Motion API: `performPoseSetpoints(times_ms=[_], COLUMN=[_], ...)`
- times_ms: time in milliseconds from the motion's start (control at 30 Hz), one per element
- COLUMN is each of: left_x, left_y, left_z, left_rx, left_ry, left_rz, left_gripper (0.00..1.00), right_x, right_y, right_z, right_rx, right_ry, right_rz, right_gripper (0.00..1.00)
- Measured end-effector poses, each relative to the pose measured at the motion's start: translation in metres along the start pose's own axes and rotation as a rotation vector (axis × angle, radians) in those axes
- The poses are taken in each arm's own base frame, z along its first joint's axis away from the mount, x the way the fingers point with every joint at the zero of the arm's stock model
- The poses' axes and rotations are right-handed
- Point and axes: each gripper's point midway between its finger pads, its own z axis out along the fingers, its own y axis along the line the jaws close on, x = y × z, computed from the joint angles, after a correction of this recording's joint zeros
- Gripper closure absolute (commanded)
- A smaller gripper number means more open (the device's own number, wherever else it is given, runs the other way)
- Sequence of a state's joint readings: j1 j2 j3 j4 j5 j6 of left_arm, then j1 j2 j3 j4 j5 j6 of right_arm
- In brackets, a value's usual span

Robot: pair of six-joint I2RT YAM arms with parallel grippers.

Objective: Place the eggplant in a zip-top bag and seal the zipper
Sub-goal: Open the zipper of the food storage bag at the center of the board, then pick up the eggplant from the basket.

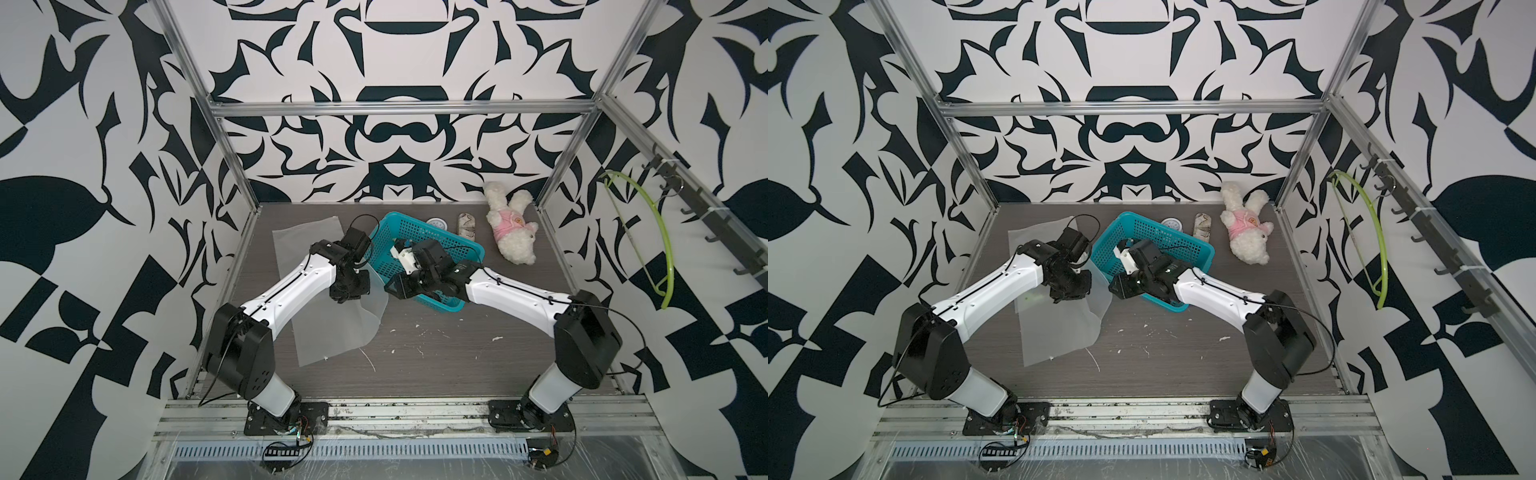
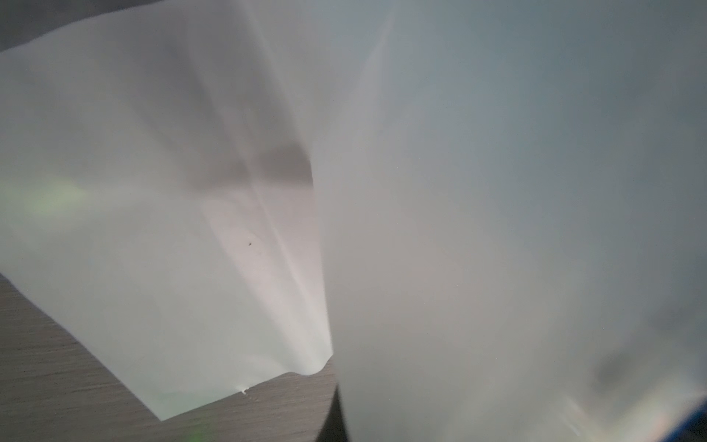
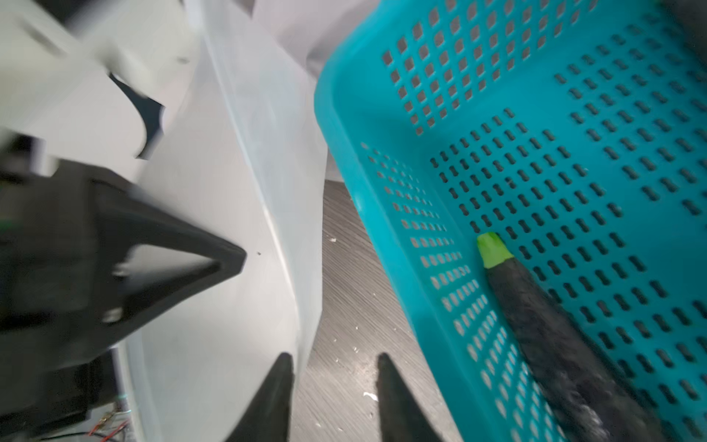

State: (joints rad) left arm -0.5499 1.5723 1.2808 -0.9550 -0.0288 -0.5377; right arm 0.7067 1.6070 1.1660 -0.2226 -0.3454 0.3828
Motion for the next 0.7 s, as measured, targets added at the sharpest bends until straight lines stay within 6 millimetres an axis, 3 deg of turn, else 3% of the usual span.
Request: performPoseSetpoints(times_ms=[133, 233, 367, 500, 700], left_x=[0.004, 0.002, 0.001, 0.002, 0.002], left_y=[0.000, -0.002, -0.004, -0.005, -0.007], left_z=[0.003, 0.005, 0.007, 0.007, 0.003], left_rx=[-0.004, -0.002, 0.007, 0.010, 0.023], left_ry=[0.027, 0.038, 0.045, 0.046, 0.040], left_rz=[0.014, 0.021, 0.029, 0.032, 0.032], left_gripper=[1.00, 1.00, 1.00, 1.00, 1.00], right_x=[-0.028, -0.042, -0.040, -0.021, -0.001], right_y=[-0.012, -0.030, -0.064, -0.088, -0.114], right_z=[-0.033, -0.041, -0.019, 0.012, 0.027], right_rx=[-0.024, -0.010, 0.049, 0.091, 0.122], right_ry=[-0.109, -0.153, -0.097, 0.004, 0.123], right_rz=[-0.026, -0.044, -0.068, -0.110, -0.172], right_gripper=[0.49, 0.49, 0.47, 0.47, 0.47])
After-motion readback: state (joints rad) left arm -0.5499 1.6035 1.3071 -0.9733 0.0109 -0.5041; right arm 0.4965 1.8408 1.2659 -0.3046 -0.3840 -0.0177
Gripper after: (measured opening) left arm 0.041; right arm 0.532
